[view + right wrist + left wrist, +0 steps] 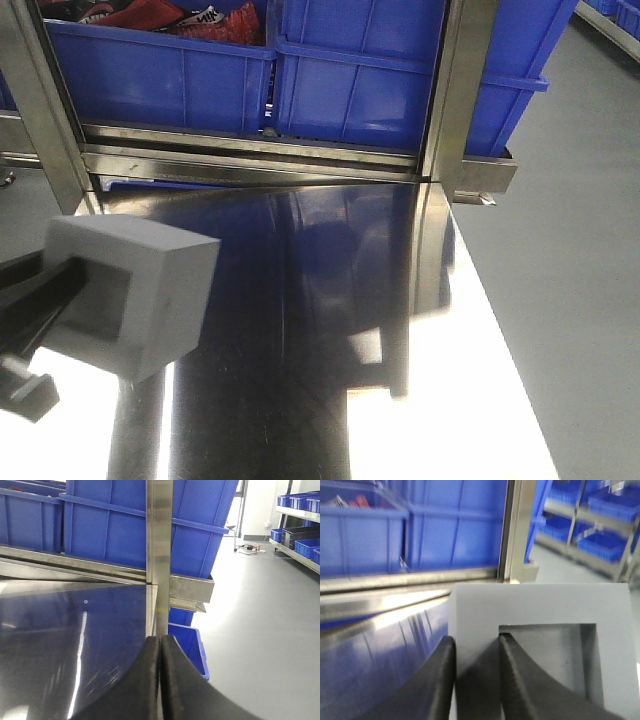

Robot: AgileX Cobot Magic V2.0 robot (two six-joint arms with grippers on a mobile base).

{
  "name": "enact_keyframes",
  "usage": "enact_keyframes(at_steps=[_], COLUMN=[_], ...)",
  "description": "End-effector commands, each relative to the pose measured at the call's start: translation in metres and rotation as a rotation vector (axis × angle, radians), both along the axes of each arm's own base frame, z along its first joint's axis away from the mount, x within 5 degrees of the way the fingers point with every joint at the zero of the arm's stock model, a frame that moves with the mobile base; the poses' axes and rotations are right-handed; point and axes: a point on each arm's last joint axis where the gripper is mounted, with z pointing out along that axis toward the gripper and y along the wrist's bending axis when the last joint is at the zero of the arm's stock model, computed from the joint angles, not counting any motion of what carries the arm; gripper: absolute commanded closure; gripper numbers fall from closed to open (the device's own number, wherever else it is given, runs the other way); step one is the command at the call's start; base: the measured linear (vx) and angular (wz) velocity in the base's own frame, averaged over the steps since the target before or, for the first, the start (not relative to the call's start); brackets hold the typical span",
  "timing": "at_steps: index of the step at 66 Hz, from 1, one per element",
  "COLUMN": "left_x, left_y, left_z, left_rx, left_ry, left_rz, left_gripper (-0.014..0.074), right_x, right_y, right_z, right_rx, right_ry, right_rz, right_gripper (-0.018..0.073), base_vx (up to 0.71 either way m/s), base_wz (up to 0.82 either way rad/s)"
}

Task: Sort gray base to blue bin
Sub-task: 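Lift the gray block off the table with the left gripper, then turn the base away from the table holding the block in the left gripper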

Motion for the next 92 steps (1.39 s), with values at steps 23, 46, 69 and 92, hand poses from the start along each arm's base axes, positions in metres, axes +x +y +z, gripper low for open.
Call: enact_keyframes(at_steps=[23,46,69,92], left_x=[-0.07,-0.078,-0.078,-0.078], left_y=[0.032,0.036,0.036,0.036], left_z=[0.002,0.004,0.002,0.002], left_rx=[-0.092,-0.107,-0.1,-0.1], left_ry=[-0.123,-0.157,-0.14,-0.14], left_rz=[-0.037,-0.039,-0.042,-0.042], left_gripper=[0.0602,0.0602,0.0602,0.0602], right_x=[0.0,0.0,0.0,0.0], right_y=[0.0,0.0,0.0,0.0], right_z=[0.003,0.003,0.003,0.003], right_rx=[-0.012,-0.012,-0.012,-0.012], right_ry=[-0.077,-0.077,-0.077,-0.077], right_rz=[-0.004,-0.003,-0.003,-0.003], right_gripper=[0.0568,0.0568,0.0568,0.0568], base_vx=[0.0,0.0,0.0,0.0], base_wz=[0.0,0.0,0.0,0.0])
